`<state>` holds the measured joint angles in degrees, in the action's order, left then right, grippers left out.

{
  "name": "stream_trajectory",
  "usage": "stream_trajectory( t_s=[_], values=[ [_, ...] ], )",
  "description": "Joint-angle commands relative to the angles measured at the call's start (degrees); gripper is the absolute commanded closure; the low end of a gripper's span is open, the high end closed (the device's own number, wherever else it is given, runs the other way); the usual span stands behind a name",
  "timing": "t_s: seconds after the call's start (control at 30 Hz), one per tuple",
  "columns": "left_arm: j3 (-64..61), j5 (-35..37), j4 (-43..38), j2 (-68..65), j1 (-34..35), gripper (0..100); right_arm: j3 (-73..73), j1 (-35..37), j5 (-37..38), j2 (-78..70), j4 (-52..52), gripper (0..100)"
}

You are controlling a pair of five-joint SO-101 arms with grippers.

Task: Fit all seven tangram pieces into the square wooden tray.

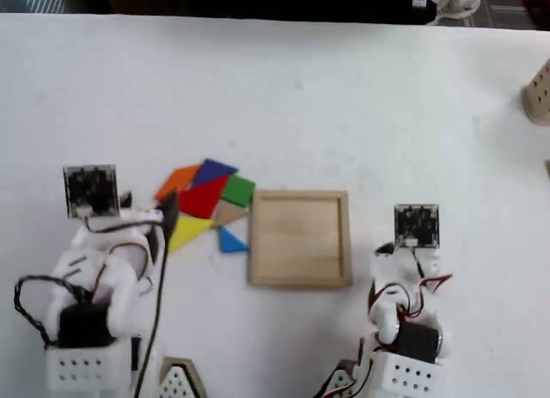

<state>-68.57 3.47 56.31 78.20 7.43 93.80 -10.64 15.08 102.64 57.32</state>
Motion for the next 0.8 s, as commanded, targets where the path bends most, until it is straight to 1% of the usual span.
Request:
stream_trajectory(
  t_s=[0.0, 0.07, 0.17, 0.27, 0.33, 0.47, 0.63, 0.77],
  values=[
    [7.6, 4.4, -1.9, -11.6, -0.7, 75, -3.0, 2.7, -4.5, 0.3, -6.4, 88.3],
    [7.6, 6.3, -3.1, -16.0, -1.0, 75, -4.4, 5.5, -4.5, 0.2, -6.9, 88.3],
    [5.3, 8.4, -9.0, -21.8, -0.9, 75, -8.8, 9.5, -4.7, -2.2, -5.7, 88.3],
    [2.5, 8.3, -15.3, -26.5, -0.7, 75, -12.8, 14.2, -8.1, -10.9, -6.3, 88.3],
    [1.8, 8.3, -17.4, -28.5, -0.7, 75, -15.6, 17.2, -9.0, -19.5, -8.3, 88.3],
    [2.1, 8.2, -18.9, -30.6, -0.7, 75, -21.5, 20.9, -9.1, -36.7, -12.3, 88.3],
    [1.7, 8.2, -19.1, -31.1, -0.7, 74, -27.1, 26.9, -9.1, -53.7, -17.5, 88.2],
    [1.5, 8.2, -18.9, -31.2, -0.7, 74, -27.3, 28.3, -9.1, -64.1, -23.6, 88.2]
  ],
)
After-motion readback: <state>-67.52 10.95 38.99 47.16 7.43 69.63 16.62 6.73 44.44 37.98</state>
